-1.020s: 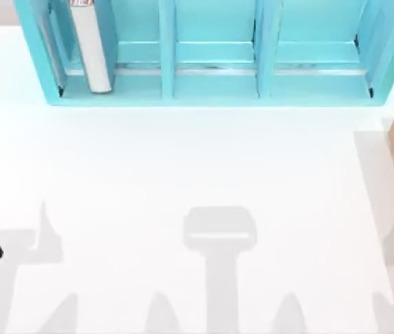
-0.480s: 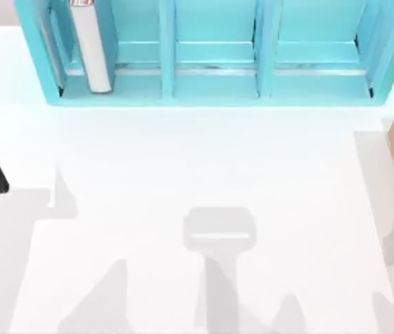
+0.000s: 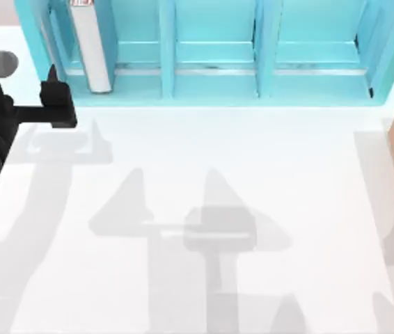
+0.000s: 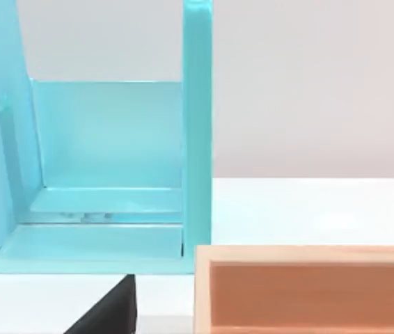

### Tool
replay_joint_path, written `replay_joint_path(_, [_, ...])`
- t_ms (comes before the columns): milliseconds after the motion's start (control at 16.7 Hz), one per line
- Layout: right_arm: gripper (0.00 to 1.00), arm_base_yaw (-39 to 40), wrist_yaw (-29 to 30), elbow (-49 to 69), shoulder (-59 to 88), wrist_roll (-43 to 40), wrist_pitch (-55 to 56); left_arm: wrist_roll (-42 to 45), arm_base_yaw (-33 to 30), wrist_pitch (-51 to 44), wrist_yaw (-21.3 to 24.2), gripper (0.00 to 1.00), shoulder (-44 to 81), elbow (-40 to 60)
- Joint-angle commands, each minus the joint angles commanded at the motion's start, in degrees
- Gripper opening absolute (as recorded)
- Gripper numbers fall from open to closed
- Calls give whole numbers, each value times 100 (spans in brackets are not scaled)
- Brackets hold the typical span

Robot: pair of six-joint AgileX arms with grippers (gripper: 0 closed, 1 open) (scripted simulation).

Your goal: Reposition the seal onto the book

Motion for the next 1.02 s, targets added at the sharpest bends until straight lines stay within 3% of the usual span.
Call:
replay_joint_path(480, [100,0,0,0,0,0,0,24,-434,2187,-496,100,3357,1330])
replay_joint_path(1020, [100,0,0,0,0,0,0,22,-578,2613,-520,100,4027,1559])
